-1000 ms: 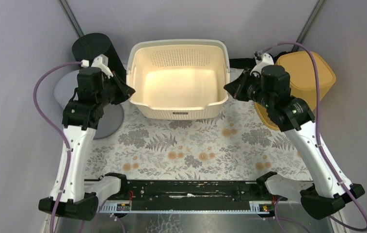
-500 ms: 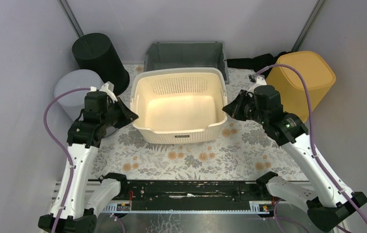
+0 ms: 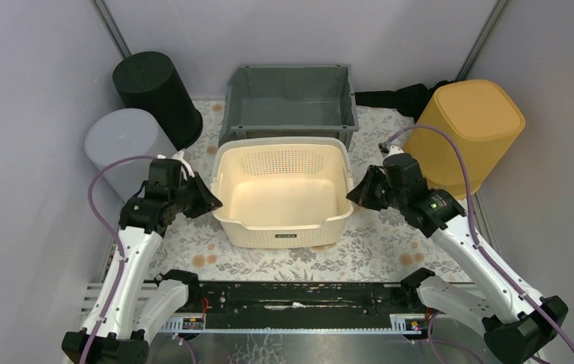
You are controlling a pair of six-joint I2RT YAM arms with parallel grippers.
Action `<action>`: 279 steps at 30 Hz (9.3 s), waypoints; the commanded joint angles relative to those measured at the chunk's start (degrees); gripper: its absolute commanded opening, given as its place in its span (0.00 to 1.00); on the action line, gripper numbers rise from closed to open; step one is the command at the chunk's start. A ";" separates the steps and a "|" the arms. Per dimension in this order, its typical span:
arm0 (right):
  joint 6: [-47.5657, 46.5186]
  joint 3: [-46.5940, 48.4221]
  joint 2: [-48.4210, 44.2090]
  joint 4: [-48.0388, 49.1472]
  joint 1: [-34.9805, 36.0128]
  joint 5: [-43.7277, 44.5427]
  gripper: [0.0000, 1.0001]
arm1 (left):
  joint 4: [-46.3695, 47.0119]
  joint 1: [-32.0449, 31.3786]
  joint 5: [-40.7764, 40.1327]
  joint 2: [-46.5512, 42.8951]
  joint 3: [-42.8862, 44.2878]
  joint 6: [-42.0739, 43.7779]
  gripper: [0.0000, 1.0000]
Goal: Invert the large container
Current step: Place the container at the center of the board, then turn the container upside down at the center of the board.
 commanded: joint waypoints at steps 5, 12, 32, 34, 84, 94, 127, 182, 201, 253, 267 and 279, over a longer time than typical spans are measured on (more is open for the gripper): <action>-1.49 -4.63 -4.31 1.21 2.40 -6.32 0.16 | 6.32 -1.83 13.06 -4.34 -1.62 -2.61 0.33; -1.64 -5.75 -6.44 -2.45 2.43 -4.43 0.53 | 4.27 -1.84 12.72 -5.38 -3.10 -2.16 0.51; -3.97 7.72 1.73 -2.21 2.26 -8.60 0.85 | 1.94 -1.81 15.61 1.28 5.66 1.17 0.71; -4.80 9.49 3.59 -3.44 2.09 -7.99 0.87 | 1.57 -1.83 16.09 1.71 6.34 1.70 0.74; 8.84 -6.39 18.49 33.93 -27.06 -50.28 0.97 | 15.86 11.17 31.90 9.17 0.50 5.21 0.99; 11.38 -7.35 21.55 37.70 -27.05 -51.52 0.93 | 20.69 11.17 34.47 11.11 -2.25 3.73 0.99; 12.54 -3.74 27.71 38.58 -27.05 -50.17 0.72 | 16.20 11.43 20.88 13.94 -1.45 7.96 0.99; 12.39 2.07 36.79 40.33 -27.15 -49.95 0.73 | 53.11 11.75 40.93 28.73 -9.24 -5.55 0.99; 7.99 -1.62 34.52 48.49 -26.54 -47.35 0.29 | 72.55 7.13 37.56 30.06 -12.41 -11.38 0.51; -18.89 -47.04 10.68 107.72 -1.10 -9.86 0.99 | 110.89 -1.90 10.13 5.72 -47.68 1.40 1.00; -14.63 -49.99 7.77 98.65 -1.21 -6.04 0.99 | 99.77 -1.90 2.13 2.68 -50.39 -1.52 1.00; -14.43 -53.86 -0.42 87.92 -1.18 -1.49 0.99 | 88.47 -1.93 -2.60 -2.51 -50.42 -2.65 1.00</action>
